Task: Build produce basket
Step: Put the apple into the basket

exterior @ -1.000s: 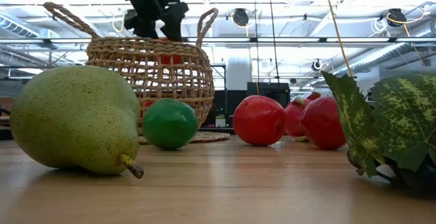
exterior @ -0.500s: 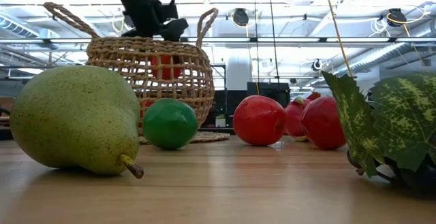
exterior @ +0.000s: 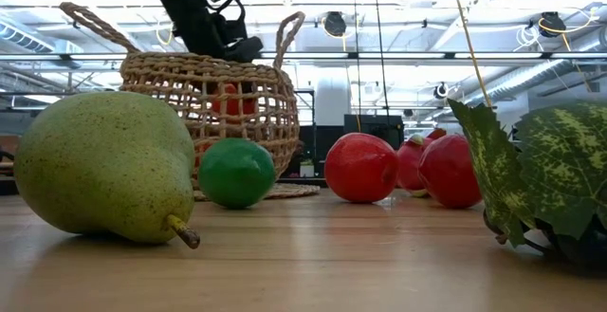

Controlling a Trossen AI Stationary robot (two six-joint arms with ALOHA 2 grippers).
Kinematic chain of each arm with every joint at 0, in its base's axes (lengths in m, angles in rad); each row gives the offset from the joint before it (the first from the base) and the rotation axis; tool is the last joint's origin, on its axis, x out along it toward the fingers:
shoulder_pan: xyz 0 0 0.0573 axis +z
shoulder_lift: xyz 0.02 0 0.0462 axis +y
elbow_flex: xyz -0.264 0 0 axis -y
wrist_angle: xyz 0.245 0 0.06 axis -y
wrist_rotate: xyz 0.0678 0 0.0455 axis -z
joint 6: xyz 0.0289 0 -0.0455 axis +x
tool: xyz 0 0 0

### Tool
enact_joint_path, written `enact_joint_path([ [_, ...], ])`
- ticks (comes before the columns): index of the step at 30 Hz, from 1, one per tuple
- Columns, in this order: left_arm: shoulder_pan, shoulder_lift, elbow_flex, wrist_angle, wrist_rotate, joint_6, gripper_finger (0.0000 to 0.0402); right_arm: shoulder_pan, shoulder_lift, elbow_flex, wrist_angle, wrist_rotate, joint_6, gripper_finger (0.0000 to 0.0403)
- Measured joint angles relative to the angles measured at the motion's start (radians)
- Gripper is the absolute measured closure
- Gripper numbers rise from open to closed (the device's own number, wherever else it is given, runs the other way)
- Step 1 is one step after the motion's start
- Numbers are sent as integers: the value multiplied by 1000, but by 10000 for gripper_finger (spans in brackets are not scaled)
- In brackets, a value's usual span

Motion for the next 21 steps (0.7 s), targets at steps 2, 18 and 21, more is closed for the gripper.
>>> enact_joint_path([
  [2, -1, 0, -1, 11, 0, 2, 52, 0, 0, 0, 0, 0, 0, 259],
  [18, -1, 0, -1, 40, 11, 54, 7, 0, 0, 0, 0, 0, 1, 259],
  [21, -7, -1, -1, 41, 11, 55, 3, 0, 0, 0, 0, 0, 1, 259],
])
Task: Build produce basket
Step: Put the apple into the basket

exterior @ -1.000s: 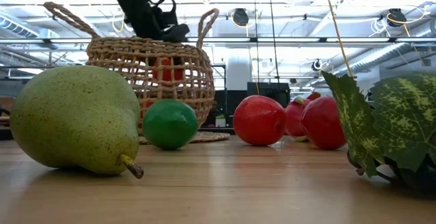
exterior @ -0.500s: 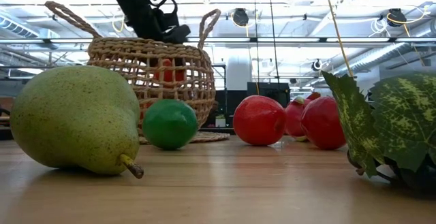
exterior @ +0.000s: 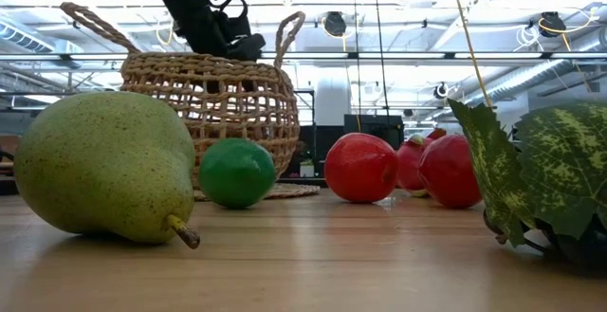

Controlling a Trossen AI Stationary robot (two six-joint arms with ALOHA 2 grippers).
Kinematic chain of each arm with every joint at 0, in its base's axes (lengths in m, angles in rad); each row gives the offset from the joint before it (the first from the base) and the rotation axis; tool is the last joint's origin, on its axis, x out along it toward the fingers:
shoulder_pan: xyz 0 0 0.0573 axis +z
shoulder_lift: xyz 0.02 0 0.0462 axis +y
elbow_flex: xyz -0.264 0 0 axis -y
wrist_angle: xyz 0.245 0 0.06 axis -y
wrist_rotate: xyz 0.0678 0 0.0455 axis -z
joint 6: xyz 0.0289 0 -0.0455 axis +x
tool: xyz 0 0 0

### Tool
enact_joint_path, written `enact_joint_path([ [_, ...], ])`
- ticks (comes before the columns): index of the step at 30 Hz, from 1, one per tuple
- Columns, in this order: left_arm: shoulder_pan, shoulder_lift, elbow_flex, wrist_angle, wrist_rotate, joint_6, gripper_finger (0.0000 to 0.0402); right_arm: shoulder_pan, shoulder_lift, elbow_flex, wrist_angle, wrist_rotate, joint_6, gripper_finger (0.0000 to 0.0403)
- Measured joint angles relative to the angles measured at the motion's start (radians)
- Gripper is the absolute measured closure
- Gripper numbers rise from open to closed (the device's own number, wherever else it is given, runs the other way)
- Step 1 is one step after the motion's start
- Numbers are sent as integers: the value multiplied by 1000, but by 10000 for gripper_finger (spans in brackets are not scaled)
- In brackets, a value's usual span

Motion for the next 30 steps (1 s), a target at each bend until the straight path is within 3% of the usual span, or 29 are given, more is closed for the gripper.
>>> enact_joint_path([
  [14, -95, -179, 4, -1, 3, 7, 5, 0, 0, 0, 2, 0, 2, 259],
  [30, -353, -428, 4, 1, -34, 38, 5, -46, 74, 9, -15, -9, 138, 258],
])
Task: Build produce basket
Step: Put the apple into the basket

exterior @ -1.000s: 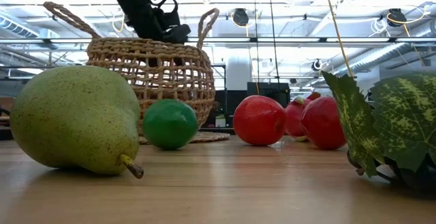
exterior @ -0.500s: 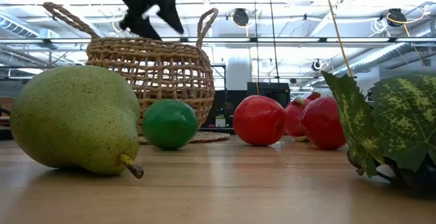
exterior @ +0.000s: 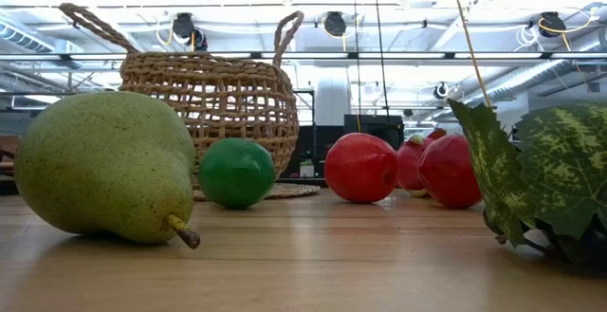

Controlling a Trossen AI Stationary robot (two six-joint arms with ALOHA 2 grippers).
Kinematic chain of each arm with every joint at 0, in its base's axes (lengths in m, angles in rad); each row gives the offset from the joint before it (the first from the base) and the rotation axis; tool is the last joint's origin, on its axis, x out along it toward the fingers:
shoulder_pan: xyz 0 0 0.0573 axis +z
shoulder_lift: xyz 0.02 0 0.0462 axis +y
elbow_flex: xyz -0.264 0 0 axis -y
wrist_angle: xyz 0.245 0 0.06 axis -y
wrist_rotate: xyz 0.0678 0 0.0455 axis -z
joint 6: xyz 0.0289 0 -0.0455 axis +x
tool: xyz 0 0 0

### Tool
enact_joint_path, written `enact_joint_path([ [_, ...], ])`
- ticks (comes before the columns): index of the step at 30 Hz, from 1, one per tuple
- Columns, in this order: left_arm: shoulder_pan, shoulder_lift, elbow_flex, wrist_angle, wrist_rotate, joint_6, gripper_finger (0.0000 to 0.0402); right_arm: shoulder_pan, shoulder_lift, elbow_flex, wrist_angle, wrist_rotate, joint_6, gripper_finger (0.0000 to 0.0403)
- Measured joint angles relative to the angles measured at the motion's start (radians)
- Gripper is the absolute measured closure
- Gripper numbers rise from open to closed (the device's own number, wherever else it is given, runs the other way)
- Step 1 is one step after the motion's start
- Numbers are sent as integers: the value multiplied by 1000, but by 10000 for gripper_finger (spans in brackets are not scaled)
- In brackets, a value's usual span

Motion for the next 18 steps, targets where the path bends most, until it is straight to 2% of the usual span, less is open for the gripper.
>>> enact_joint_path([
  [5, -55, -6, 0, 7, -45, 70, 5, -34, 126, 60, -48, -47, 23, 226],
  [12, -88, -5, 0, -7, -45, 176, 5, -73, 309, 134, -24, -46, -7, 129],
  [18, -113, -5, 0, -13, -13, 202, 5, -93, 424, 137, 38, -45, 32, 58],
])
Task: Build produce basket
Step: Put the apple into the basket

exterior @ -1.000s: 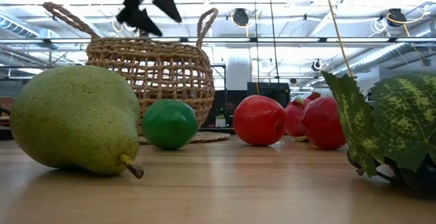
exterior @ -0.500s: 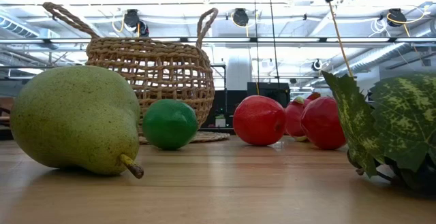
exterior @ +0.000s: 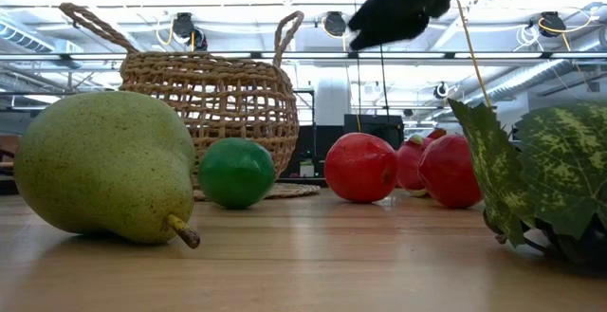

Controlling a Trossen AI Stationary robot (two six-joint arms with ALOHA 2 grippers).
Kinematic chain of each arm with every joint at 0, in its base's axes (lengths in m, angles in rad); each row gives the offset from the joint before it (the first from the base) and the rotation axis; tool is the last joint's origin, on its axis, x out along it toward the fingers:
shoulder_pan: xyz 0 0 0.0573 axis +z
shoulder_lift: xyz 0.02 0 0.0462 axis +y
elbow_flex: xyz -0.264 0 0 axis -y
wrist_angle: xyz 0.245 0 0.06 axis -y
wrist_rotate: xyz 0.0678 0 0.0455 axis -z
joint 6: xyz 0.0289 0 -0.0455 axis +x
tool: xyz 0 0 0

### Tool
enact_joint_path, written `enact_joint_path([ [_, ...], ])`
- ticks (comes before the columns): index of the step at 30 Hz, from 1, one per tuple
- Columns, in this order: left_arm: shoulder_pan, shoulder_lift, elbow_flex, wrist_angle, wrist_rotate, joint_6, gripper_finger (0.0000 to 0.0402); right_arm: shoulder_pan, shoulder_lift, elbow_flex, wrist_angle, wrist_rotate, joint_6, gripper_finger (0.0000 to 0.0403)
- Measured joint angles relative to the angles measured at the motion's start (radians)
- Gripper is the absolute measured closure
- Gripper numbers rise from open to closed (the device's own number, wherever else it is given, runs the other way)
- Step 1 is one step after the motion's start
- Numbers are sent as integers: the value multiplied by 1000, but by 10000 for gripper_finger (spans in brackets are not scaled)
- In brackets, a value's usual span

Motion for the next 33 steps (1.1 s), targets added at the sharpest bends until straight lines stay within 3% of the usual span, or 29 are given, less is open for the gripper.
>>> enact_joint_path([
  [10, -5, 0, 0, 1, 22, 13, 5, -18, 107, 0, 12, -3, 97, 5],
  [25, -4, 0, 0, 23, 21, 80, 5, -42, 106, -28, -45, -1, 203, 3],
  [33, -4, 0, 0, 22, 21, 79, 5, -50, 106, -64, -23, 0, 139, 3],
])
